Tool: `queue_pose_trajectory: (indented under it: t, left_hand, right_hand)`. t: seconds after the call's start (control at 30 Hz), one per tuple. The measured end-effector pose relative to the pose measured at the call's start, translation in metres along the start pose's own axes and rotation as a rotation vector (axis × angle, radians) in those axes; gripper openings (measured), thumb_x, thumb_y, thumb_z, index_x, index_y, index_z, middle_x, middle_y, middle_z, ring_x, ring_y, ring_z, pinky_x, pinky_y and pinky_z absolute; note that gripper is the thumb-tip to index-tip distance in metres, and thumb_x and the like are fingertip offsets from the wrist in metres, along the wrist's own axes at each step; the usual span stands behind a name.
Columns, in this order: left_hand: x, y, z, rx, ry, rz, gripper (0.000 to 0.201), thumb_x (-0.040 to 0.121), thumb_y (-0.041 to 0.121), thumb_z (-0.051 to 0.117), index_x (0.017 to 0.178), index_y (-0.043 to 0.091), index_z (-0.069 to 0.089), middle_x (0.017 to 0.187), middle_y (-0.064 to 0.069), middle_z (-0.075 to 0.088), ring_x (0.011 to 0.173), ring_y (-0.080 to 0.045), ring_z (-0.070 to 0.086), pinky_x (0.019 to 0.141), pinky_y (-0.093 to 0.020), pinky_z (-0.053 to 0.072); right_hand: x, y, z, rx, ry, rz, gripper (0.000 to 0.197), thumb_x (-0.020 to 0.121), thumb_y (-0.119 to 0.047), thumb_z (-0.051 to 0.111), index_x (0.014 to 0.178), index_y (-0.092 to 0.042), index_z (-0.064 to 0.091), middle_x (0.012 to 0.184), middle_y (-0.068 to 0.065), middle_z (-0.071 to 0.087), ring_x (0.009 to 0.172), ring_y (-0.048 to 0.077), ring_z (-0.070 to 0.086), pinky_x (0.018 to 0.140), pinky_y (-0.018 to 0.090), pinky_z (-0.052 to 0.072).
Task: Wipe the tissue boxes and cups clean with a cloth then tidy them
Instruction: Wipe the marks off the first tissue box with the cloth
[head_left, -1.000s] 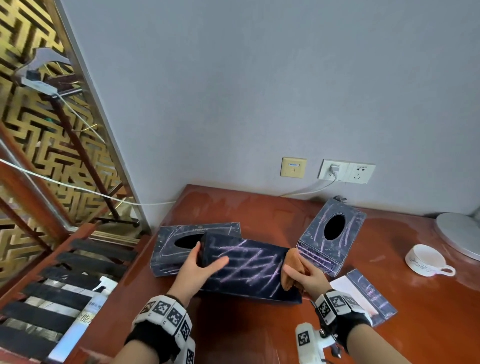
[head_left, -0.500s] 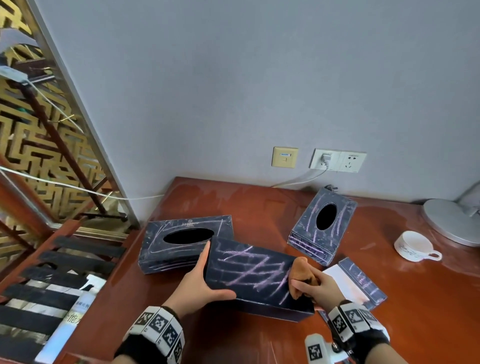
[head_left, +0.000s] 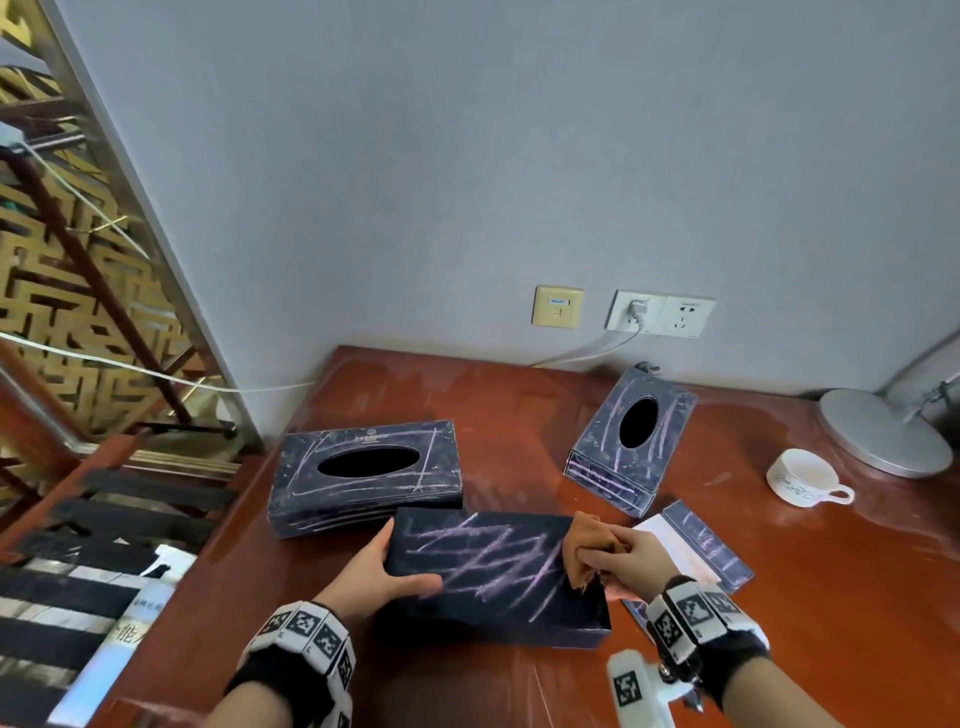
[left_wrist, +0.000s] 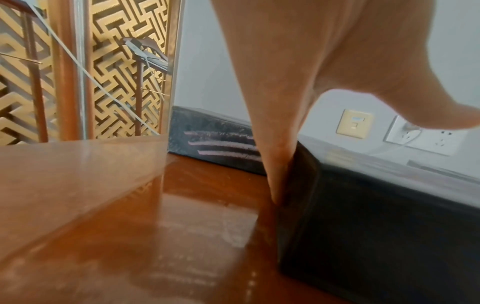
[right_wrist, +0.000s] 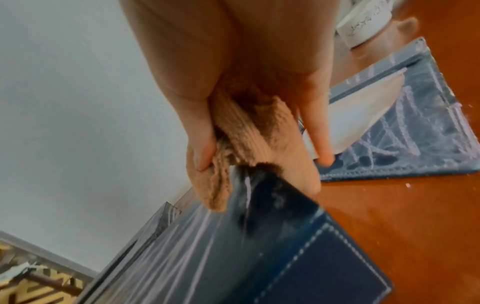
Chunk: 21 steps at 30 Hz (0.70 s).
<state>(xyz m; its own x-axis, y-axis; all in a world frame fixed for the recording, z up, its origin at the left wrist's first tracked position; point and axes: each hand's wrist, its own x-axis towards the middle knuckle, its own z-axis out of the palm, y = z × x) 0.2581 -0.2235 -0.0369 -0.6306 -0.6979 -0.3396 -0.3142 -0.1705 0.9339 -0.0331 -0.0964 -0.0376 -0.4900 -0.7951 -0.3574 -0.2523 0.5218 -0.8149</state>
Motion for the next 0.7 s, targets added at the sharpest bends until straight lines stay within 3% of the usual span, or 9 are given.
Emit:
queue_pose_trajectory:
  t: [0.07,0.1,0.17,0.23,0.33,0.4,0.47,0.53,0.7]
  left_hand:
    - [-0.001,-0.004,0.001,-0.061,0.010,-0.027,0.104,0.030,0.044,0.094,0.119,0.035,0.043,0.114,0.012,0.061,0.092,0.006,0.065,0.073,-0.011,0.051]
    - [0.000,-0.006,0.000,-0.078,0.044,-0.053,0.104,0.040,0.033,0.095,0.129,0.029,0.040,0.122,0.004,0.060,0.096,0.001,0.065,0.077,-0.015,0.052]
    - [0.002,-0.004,-0.003,-0.079,0.142,-0.098,0.104,0.064,0.005,0.084,0.147,0.014,0.023,0.144,-0.009,0.043,0.121,-0.013,0.052,0.098,-0.026,0.045]
    - [0.005,0.003,-0.004,-0.021,0.201,-0.045,0.099,0.070,-0.003,0.078,0.149,0.011,0.019,0.153,-0.008,0.028,0.139,-0.015,0.030,0.114,-0.032,0.028]
    - [0.008,0.020,-0.002,0.059,0.192,0.066,0.085,0.076,-0.001,0.074,0.145,0.016,0.029,0.148,0.001,0.036,0.137,-0.008,0.032,0.112,-0.027,0.027]
    - [0.010,0.029,0.002,0.085,0.159,0.121,0.076,0.079,-0.001,0.071,0.142,0.021,0.034,0.144,0.004,0.042,0.131,-0.004,0.038,0.109,-0.025,0.031]
    - [0.010,0.033,0.005,0.117,0.184,0.167,0.069,0.084,-0.001,0.065,0.142,0.021,0.035,0.141,0.007,0.043,0.131,-0.003,0.039,0.109,-0.024,0.032]
    - [0.007,0.031,0.004,0.145,0.260,0.208,0.062,0.089,-0.003,0.058,0.142,0.021,0.035,0.139,0.010,0.042,0.131,-0.001,0.037,0.108,-0.022,0.031]
    - [-0.005,0.016,-0.010,0.179,0.374,0.209,0.053,0.093,-0.007,0.047,0.138,0.019,0.040,0.134,0.011,0.043,0.126,0.000,0.036,0.103,-0.018,0.031]
  right_hand:
    - [0.000,-0.008,-0.002,-0.071,-0.016,-0.020,0.018,0.078,-0.005,0.068,0.095,-0.010,0.070,0.038,-0.015,0.054,0.037,-0.005,0.050,0.043,0.008,0.036]
    - [0.000,-0.013,-0.003,-0.096,-0.022,-0.018,0.016,0.079,-0.003,0.067,0.090,-0.013,0.070,0.036,-0.016,0.053,0.035,-0.006,0.048,0.041,0.008,0.036]
    - [-0.002,-0.025,-0.005,-0.135,-0.004,-0.035,0.019,0.079,0.000,0.065,0.077,-0.020,0.065,0.034,-0.016,0.052,0.032,-0.005,0.047,0.041,0.010,0.036]
    - [-0.003,-0.039,-0.004,-0.116,0.086,-0.093,0.025,0.080,0.000,0.064,0.070,-0.022,0.061,0.035,-0.013,0.053,0.034,-0.004,0.047,0.042,0.011,0.036]
    - [-0.008,-0.067,0.010,-0.109,0.145,-0.203,0.018,0.081,-0.008,0.067,0.092,-0.022,0.066,0.068,-0.011,0.065,0.062,0.003,0.058,0.061,0.016,0.046]
    - [-0.015,-0.088,0.027,-0.104,0.074,-0.261,0.036,0.082,-0.010,0.067,0.116,-0.020,0.062,0.094,-0.005,0.066,0.087,0.008,0.059,0.082,0.020,0.045]
    - [-0.020,-0.103,0.047,-0.167,-0.012,-0.337,0.044,0.082,-0.009,0.066,0.124,-0.020,0.057,0.108,-0.003,0.066,0.096,0.007,0.058,0.083,0.011,0.039]
    - [-0.022,-0.110,0.070,-0.268,-0.088,-0.406,0.050,0.083,-0.008,0.063,0.130,-0.021,0.053,0.118,0.002,0.065,0.106,0.012,0.060,0.088,0.012,0.040]
    - [-0.018,-0.113,0.120,-0.545,-0.262,-0.480,0.060,0.086,-0.006,0.050,0.142,-0.024,0.036,0.150,0.008,0.033,0.133,0.023,0.040,0.109,0.026,0.031]
